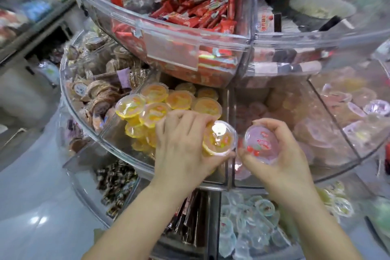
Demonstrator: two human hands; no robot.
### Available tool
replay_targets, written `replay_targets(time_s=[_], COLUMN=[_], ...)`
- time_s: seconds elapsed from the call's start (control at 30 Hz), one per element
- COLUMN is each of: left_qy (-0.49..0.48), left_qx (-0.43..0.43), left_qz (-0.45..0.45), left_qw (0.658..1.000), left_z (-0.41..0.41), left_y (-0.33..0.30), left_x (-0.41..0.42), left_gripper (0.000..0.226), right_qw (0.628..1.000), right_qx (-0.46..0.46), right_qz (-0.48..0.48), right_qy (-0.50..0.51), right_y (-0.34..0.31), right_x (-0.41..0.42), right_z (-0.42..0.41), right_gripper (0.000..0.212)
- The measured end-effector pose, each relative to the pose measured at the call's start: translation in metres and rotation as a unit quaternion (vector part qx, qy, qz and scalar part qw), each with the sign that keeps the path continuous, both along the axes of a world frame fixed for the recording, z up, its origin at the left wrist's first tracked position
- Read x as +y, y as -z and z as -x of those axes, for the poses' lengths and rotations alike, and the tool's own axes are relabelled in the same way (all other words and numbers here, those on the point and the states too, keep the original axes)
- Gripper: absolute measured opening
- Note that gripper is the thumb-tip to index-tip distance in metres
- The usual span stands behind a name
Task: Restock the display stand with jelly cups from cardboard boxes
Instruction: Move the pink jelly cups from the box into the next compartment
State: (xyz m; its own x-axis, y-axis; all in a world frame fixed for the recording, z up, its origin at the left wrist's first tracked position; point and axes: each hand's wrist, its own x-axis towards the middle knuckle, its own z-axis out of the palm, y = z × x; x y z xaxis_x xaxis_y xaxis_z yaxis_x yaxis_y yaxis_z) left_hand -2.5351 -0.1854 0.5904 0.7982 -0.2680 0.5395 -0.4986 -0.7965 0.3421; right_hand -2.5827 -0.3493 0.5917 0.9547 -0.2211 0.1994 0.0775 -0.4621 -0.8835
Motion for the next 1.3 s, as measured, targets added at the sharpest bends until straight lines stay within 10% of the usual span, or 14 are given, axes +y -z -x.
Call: replay_targets(time_s=[0.37, 0.73, 1.3], left_qy=[-0.034, 0.142, 0.169], left_qx=[0.011, -0.032, 0.018], left_qz=[-0.066, -0.083, -0.079], left_qw=[0.997, 0.986, 0.982], left_z=[0.000, -0.008, -0.008], left_y=[0.007, -0.003, -0.005], left_x=[-0.002, 0.020, 0.018], left_gripper=[0.075, 0.012, 0.007], right_qw=[1.000, 0.999, 0.999], right_qx=[0.017, 0.007, 0.039], right_qz=[-0.007, -0.017, -0.006], right_qy=[-0.017, -0.029, -0.022], right_y=[0.013, 0.017, 0.030], right_x=[-0.018, -0.020, -0.027], right_z=[-0.008, -0.020, -0.021], right_gripper=[0.041, 0.040, 0.044])
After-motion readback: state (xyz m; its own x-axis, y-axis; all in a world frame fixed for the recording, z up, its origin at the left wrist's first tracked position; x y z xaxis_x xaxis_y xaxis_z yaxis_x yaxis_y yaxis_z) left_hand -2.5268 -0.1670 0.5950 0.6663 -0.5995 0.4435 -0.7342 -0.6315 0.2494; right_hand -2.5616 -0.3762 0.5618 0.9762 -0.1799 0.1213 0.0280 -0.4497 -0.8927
